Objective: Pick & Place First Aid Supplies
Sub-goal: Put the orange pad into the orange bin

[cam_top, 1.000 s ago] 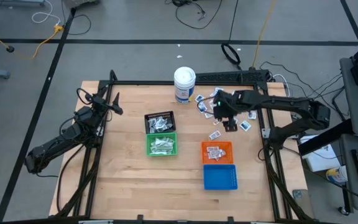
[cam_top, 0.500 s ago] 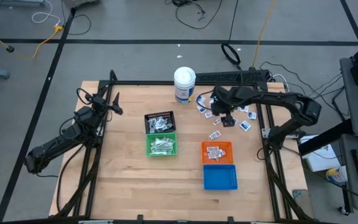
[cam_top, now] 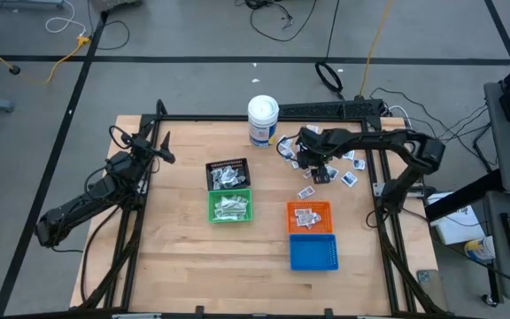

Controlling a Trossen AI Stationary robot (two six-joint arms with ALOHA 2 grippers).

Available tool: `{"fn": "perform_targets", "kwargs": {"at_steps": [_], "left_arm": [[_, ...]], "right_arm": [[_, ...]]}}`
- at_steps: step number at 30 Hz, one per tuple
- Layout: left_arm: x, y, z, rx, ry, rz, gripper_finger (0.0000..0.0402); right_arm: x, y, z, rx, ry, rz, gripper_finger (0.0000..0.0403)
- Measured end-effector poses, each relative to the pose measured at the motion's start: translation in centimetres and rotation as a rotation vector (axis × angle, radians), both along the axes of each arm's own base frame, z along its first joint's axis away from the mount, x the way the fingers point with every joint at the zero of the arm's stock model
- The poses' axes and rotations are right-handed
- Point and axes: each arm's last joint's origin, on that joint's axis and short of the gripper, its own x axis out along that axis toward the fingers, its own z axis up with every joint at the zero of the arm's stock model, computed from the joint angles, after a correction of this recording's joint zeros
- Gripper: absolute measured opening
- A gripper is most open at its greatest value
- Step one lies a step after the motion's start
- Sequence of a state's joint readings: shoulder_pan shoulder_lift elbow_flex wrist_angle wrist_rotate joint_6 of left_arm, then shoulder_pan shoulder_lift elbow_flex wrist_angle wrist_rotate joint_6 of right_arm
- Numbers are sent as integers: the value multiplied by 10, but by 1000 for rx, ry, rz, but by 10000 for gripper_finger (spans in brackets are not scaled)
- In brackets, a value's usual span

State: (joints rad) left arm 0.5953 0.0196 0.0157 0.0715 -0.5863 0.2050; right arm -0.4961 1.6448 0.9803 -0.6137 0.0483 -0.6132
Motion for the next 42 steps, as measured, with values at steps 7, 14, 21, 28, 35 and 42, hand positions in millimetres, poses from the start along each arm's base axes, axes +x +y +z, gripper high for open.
{"fn": "perform_targets", "kwargs": {"at_steps": [7, 14, 21, 28, 35, 42], "left_arm": [[0, 0, 0, 0, 0, 0, 305], [0, 0, 0, 0, 0, 0, 305], [0, 0, 0, 0, 0, 0, 305], [0, 0, 0, 0, 0, 0, 306], [0, 0, 0, 0, 0, -1, 306], [0, 0, 0, 0, 0, -1, 306]], "right_arm": [[0, 0, -12, 24, 37, 1, 174], [2, 0, -13, 19, 18, 8, 75], [3, 0, -12, 51, -19, -16, 11], [3, 0, 12, 55, -56, -103, 3], [1, 1, 57, 83, -111, -303, 1], [-11, 8, 88, 141, -135, -587, 1]]}}
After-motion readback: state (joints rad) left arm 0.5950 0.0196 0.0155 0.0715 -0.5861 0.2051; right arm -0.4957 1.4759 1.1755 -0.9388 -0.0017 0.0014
